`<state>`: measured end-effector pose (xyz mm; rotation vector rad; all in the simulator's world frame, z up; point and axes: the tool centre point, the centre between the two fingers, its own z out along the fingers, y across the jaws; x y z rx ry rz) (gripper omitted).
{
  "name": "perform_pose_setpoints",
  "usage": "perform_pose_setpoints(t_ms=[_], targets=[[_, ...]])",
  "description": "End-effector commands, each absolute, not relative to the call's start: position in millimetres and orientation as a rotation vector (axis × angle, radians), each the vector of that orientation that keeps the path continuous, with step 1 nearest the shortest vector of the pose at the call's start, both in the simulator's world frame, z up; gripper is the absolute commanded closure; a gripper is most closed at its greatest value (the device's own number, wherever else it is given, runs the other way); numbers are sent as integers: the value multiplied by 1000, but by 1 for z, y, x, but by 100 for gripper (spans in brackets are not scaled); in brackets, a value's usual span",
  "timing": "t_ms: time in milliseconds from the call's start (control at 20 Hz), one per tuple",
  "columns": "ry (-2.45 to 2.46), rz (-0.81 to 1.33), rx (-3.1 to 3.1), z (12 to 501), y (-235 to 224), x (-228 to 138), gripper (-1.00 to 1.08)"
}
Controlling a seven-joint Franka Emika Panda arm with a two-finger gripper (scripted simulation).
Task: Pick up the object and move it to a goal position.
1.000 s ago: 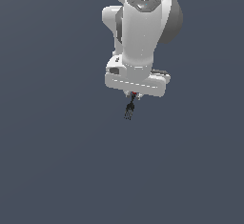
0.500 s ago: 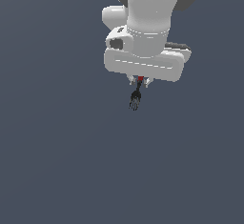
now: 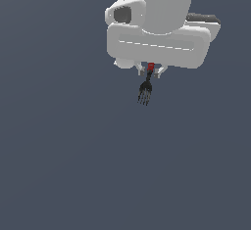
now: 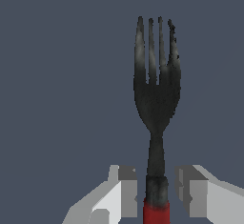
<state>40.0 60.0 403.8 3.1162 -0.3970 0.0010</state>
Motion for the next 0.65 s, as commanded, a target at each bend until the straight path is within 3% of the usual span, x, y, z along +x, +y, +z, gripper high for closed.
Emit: perform_pose_setpoints(t_ms=[0, 600], targets=[[-397, 0, 3116, 413, 61, 43, 108], [-396, 0, 3116, 429, 63, 50, 108]])
